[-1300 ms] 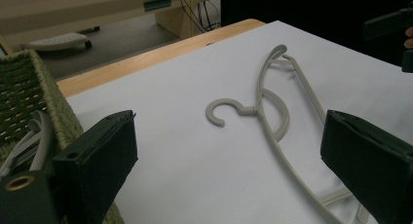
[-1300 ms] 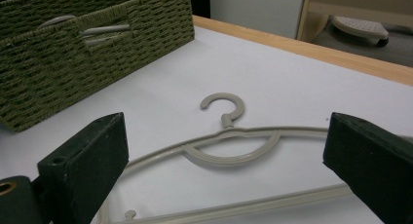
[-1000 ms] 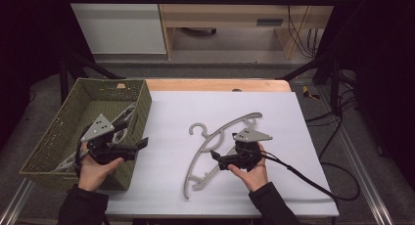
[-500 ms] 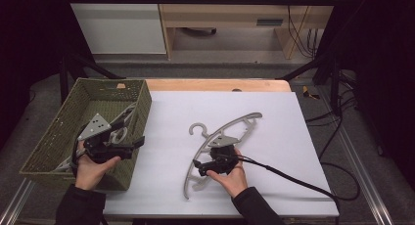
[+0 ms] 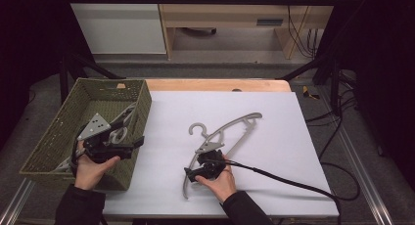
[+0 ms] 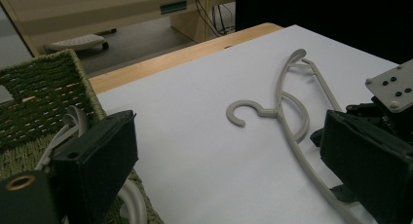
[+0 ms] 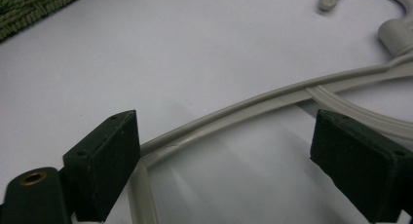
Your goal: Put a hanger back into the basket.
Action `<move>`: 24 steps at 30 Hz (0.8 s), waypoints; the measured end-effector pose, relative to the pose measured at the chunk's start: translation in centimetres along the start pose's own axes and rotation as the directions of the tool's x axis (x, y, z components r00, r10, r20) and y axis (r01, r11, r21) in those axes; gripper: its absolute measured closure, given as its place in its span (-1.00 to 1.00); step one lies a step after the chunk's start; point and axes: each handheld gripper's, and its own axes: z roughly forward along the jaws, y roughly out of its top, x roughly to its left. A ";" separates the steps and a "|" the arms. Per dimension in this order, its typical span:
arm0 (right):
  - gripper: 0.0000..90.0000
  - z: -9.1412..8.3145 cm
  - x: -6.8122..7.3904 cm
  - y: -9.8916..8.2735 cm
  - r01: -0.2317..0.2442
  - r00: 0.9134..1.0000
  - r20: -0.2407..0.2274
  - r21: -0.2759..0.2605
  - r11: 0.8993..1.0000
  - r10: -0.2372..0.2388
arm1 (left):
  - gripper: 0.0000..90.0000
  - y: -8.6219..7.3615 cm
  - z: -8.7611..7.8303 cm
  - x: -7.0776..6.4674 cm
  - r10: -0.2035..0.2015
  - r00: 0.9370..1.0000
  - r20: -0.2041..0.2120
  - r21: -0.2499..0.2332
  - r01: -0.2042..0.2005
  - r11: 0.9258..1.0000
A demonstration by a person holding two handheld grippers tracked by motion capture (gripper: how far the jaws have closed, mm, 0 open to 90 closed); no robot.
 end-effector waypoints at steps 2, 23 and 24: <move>-0.71 0.0 0.1 0.1 -0.017 1.000 -0.013 -0.019 1.000 0.016 | -0.86 0.0 0.0 0.0 0.000 1.000 -0.002 0.001 0.000 1.000; -0.30 0.1 1.3 0.2 -0.056 0.998 -0.008 0.061 0.997 0.056 | -0.84 0.1 -0.2 -0.2 0.003 1.000 -0.009 -0.002 -0.003 1.000; -0.31 0.3 1.3 0.1 -0.056 0.998 -0.014 0.060 0.997 0.057 | -0.84 0.1 -0.2 -0.2 0.005 1.000 -0.008 0.000 -0.005 1.000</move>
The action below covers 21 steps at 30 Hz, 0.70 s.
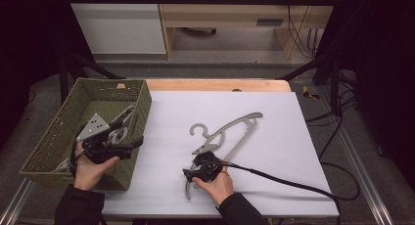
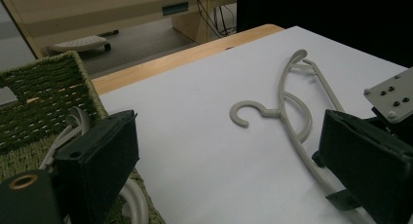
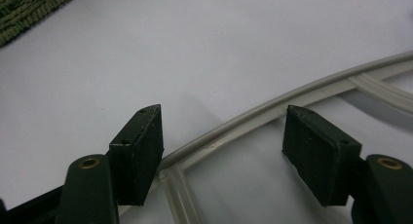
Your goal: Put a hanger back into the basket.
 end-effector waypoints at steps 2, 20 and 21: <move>-0.30 0.0 0.1 -0.1 0.006 1.000 0.007 -0.006 1.000 -0.006 | -0.84 0.0 0.0 0.0 0.000 1.000 0.001 -0.001 0.000 1.000; 0.23 -3.7 -1.6 -1.3 -0.034 0.999 0.043 0.112 0.993 0.029 | -0.84 0.0 -0.4 0.1 -0.003 1.000 0.000 -0.014 0.003 1.000; 0.25 -4.0 -1.9 -1.5 -0.050 0.998 0.039 0.118 0.992 0.045 | -0.84 0.0 -0.4 0.1 -0.004 1.000 0.000 -0.014 0.004 1.000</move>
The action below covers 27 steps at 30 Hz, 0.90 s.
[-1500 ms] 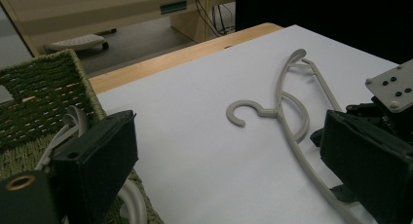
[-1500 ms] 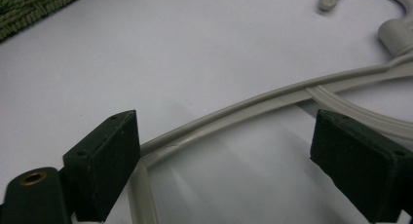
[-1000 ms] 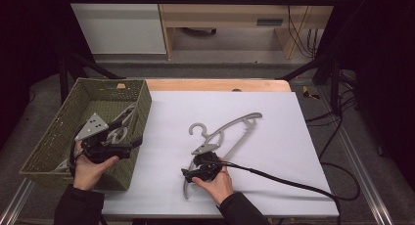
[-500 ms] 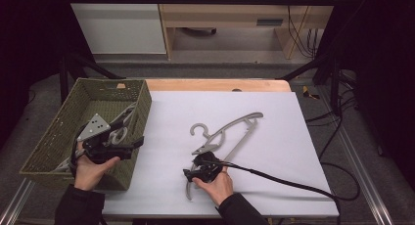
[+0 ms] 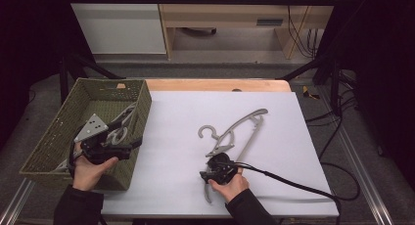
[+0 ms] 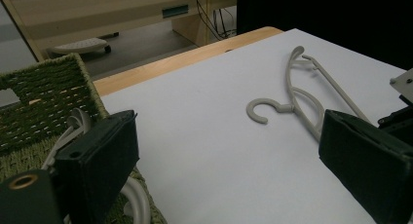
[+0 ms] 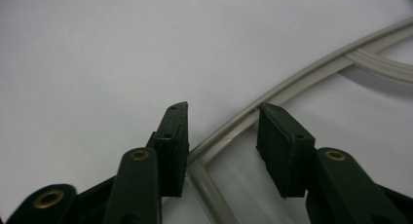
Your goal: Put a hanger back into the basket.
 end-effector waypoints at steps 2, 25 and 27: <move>0.28 -0.2 -0.3 -0.2 -0.007 1.000 0.005 0.003 1.000 0.007 | -0.84 0.0 0.0 0.0 -0.002 1.000 -0.002 0.000 0.002 1.000; 0.36 -3.0 -4.6 -3.1 -0.063 0.994 0.089 0.021 0.998 0.061 | -0.84 -0.1 -0.1 -0.1 0.000 1.000 -0.003 0.003 0.000 1.000; 0.37 -2.9 -4.6 -3.0 -0.067 0.993 0.095 0.012 0.998 0.066 | -0.84 -0.1 0.0 -0.1 0.003 1.000 -0.002 0.003 -0.003 1.000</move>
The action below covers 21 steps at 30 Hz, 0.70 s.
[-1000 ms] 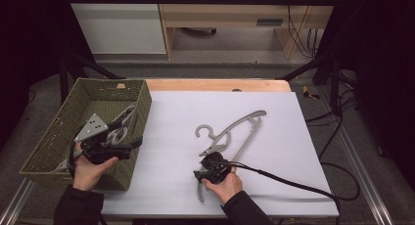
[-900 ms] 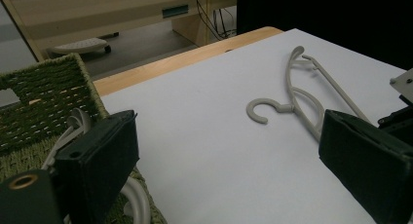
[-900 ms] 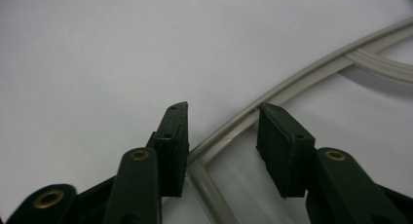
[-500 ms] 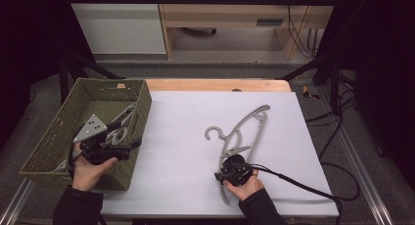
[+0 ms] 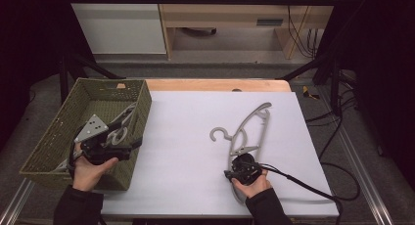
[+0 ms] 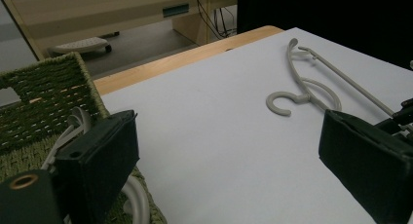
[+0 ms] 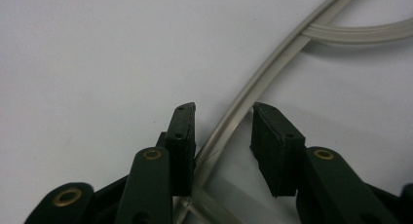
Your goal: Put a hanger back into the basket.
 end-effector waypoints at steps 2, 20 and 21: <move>0.40 0.0 0.2 0.0 -0.029 1.000 0.011 -0.009 1.000 0.029 | -0.84 0.0 0.0 0.0 -0.001 1.000 0.000 0.000 0.001 1.000; 1.00 -1.3 -0.3 -0.3 0.035 0.998 0.059 0.050 0.998 -0.038 | -0.84 -0.1 0.1 -0.1 0.002 1.000 0.003 0.010 -0.002 1.000; 1.00 -1.1 -0.6 -0.6 0.029 0.998 0.059 0.060 0.998 -0.032 | -0.84 -0.1 0.2 -0.1 0.005 1.000 0.001 0.013 -0.005 1.000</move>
